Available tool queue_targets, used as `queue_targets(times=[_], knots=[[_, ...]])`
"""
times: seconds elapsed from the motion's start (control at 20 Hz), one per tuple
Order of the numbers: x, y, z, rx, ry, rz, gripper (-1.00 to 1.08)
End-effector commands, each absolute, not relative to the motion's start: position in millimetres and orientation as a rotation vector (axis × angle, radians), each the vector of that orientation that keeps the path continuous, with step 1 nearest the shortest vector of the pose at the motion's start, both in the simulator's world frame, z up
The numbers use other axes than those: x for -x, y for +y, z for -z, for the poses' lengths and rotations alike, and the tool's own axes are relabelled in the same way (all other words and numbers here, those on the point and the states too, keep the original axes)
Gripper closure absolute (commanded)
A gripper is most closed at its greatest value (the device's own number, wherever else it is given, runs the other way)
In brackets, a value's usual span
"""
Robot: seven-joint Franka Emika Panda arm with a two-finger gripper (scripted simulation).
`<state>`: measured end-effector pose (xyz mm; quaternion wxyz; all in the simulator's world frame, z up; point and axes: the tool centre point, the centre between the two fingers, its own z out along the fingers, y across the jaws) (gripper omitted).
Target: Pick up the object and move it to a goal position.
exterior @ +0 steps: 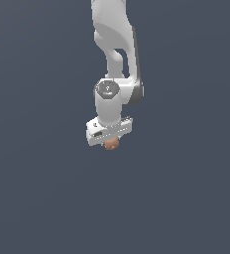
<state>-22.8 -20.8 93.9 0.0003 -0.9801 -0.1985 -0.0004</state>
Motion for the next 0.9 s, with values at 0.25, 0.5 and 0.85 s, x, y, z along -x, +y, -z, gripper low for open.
queue_targets(times=[0.25,0.5,0.85], knots=[[-8,-82,-144,3.078,-0.624,0.002,1.08],[-29,-121,-176,3.078,-0.624,0.002,1.08],[-53,-165,-211,3.078,-0.625,0.001,1.08]])
